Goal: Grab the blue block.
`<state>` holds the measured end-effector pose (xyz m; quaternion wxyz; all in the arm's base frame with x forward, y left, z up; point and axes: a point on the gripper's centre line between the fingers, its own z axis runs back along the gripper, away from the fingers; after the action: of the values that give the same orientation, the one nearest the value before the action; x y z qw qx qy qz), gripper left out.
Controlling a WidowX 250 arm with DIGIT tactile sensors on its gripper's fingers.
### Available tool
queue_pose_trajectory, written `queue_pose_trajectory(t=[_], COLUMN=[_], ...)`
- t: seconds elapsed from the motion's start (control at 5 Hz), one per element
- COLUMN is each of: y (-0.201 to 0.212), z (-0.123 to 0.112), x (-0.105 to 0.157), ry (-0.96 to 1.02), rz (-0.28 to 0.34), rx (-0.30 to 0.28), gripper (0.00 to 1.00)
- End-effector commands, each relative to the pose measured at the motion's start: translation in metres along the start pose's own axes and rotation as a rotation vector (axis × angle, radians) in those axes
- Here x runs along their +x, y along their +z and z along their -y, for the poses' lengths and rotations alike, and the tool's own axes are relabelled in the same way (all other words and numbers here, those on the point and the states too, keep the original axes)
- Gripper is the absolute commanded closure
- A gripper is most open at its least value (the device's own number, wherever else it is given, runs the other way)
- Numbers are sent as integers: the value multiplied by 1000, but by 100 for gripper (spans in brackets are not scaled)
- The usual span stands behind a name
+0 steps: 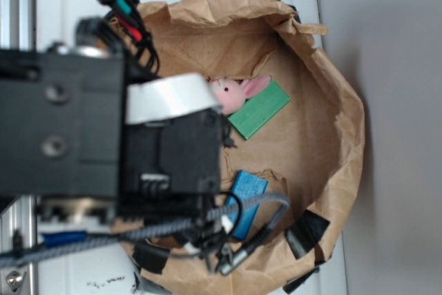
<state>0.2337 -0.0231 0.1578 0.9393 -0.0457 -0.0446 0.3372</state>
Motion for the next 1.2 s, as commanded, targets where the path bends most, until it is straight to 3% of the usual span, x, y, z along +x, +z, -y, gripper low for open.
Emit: queue_pose_trajectory(t=[0.0,0.2,0.6,1.0], y=[-39,-61,-67,-77], z=[17,31,38,41], x=[41,45,40,43], ry=[104,122,150,215], rz=[70,93,83,27], rx=[39,67,7,53], gripper=[0,0,0,0])
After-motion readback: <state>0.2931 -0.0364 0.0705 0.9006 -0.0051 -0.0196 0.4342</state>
